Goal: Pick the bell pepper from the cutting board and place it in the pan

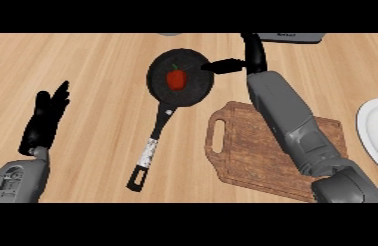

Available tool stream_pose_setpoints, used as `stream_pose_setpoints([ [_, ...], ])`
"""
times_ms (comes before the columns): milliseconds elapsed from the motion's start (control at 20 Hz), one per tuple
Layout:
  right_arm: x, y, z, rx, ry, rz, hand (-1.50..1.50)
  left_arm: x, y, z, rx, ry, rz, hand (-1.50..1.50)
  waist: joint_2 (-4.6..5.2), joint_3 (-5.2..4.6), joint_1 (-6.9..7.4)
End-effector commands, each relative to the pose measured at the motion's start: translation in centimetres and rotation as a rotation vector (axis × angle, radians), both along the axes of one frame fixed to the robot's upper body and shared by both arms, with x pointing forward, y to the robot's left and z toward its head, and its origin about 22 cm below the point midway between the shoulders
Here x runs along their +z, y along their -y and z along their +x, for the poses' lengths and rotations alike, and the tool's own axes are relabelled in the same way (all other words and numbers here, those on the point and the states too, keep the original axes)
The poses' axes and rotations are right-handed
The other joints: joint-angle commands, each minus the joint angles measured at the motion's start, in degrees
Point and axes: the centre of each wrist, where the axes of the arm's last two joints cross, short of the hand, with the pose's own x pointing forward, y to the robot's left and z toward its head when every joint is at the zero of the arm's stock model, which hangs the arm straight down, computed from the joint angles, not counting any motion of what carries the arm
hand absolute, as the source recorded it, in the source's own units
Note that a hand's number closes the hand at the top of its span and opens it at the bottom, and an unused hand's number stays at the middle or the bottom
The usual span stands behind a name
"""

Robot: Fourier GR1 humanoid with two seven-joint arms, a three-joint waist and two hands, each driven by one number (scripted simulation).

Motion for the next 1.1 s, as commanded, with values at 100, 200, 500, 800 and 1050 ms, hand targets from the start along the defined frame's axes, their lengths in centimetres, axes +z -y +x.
stream_pose_setpoints([
  [100, 1.5, 7.6, 0.8, 0.01, 0.01, 0.023, -1.5, -0.1, -2.1, -1.1, 0.048, -0.006, 0.012, 0.0, -0.61, -0.02, -2.2],
  [200, 0.7, 10.3, 0.3, 0.017, 0.001, 0.033, -1.5, -0.1, -2.0, -1.5, 0.027, -0.007, -0.003, 0.0, -0.55, 0.01, -1.94],
  [500, 2.2, 17.2, -0.5, 0.074, -0.02, 0.01, -1.5, 0.0, -1.9, -1.9, 0.039, -0.006, -0.007, 0.0, -0.63, 0.02, -2.28],
  [800, 2.0, 21.8, -2.1, 0.087, -0.016, -0.006, -1.5, 2.0, -0.5, -0.7, 0.041, 0.002, -0.009, 0.0, -0.71, 0.07, -2.42],
  [1050, 2.7, 24.5, -3.0, 0.112, -0.017, -0.038, -1.5, 0.9, -2.1, -2.1, 0.046, -0.004, 0.001, 0.0, -0.95, 0.03, -2.79],
])
